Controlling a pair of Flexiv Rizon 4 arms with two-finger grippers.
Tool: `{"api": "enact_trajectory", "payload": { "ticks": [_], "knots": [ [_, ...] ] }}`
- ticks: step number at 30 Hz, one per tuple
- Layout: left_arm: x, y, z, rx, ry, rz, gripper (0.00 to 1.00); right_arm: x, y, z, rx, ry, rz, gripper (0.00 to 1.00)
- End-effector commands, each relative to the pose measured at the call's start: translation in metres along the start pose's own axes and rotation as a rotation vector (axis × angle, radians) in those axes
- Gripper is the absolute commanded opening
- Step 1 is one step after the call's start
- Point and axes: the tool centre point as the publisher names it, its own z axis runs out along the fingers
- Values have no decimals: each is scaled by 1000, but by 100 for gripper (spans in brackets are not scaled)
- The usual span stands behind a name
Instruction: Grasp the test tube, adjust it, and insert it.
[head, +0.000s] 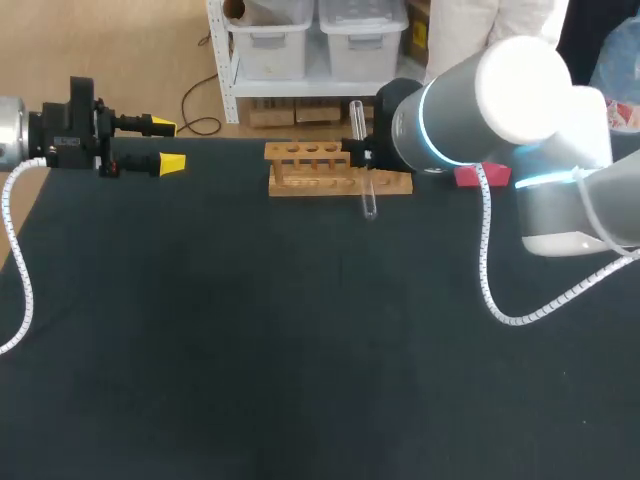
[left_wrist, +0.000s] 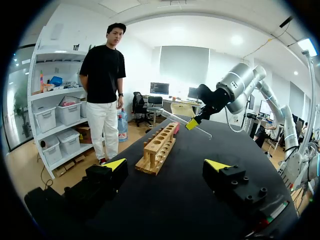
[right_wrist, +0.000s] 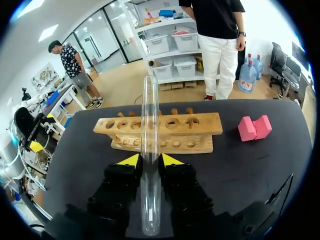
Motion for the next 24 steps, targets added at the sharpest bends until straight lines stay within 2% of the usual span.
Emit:
{"api": "enact_trajectory", "payload": {
  "ticks": [1,24],
  "knots": [
    [1,-1,0,-3,-4,3,100,0,-3,-1,20,27,0,0],
    [1,-1,0,-3,-4,3,100,6,-18,17,70,96,-4,0]
  ]
}}
